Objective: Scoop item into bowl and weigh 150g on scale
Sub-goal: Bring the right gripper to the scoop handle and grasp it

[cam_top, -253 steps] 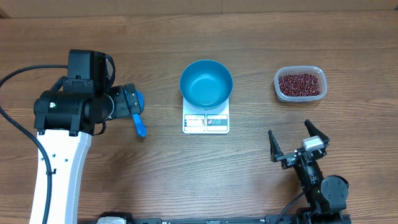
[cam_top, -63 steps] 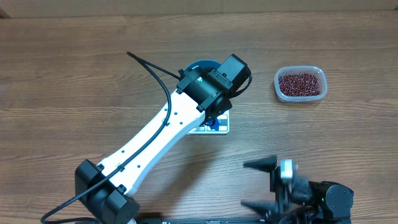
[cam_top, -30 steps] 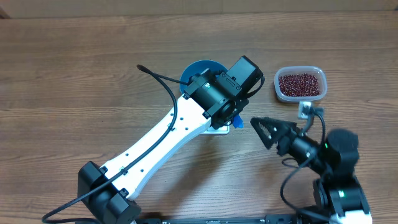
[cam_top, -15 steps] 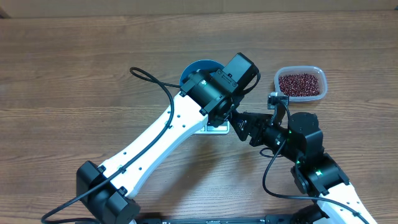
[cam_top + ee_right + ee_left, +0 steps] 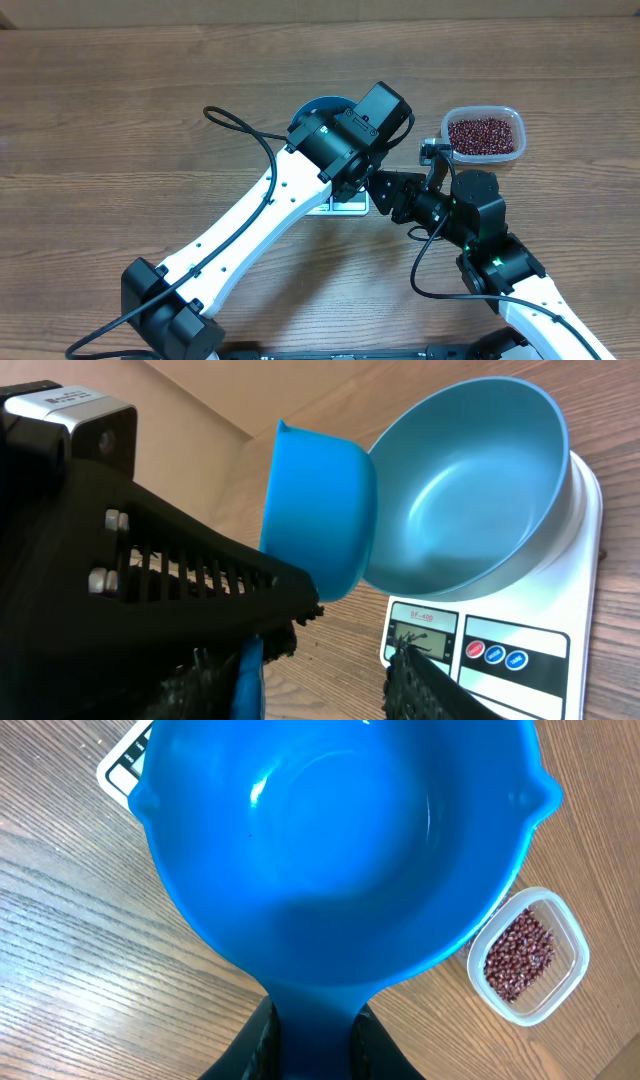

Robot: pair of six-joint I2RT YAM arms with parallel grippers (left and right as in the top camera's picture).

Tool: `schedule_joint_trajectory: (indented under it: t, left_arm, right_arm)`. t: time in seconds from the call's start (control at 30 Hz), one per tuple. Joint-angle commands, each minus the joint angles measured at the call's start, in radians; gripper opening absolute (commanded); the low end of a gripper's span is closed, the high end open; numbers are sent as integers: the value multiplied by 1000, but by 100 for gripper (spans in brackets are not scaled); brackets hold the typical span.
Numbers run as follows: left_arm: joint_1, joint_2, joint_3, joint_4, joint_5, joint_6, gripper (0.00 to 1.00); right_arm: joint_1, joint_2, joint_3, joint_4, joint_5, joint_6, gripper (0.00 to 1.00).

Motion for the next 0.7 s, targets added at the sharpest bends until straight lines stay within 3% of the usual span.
schedule_joint_trajectory:
  t: [0.0,0.3,0.43,0.47,0.5,0.57,0.67]
  left_arm:
    - [-9,-31,27,-13,25,-18,4]
    - [-9,-31,27,-14,26,-17,4]
    - [-9,-31,27,-16,26,-17,7]
    - [-6,-33,27,-17,26,-14,24]
    - [7,-53,27,-18,33,23,51]
    - [21,-87,27,-17,40,48,63]
    - [39,-158,27,-14,29,90,68]
  right_arm:
    - [5,3,35,24,-4,25,41]
    - [5,3,35,54,-45,51,7]
    - [5,3,35,51,-49,51,4]
    - [5,3,35,48,-49,51,4]
    - [5,3,35,35,-48,73,4]
    - [3,3,35,30,-47,73,4]
    - [3,3,35,31,-44,73,4]
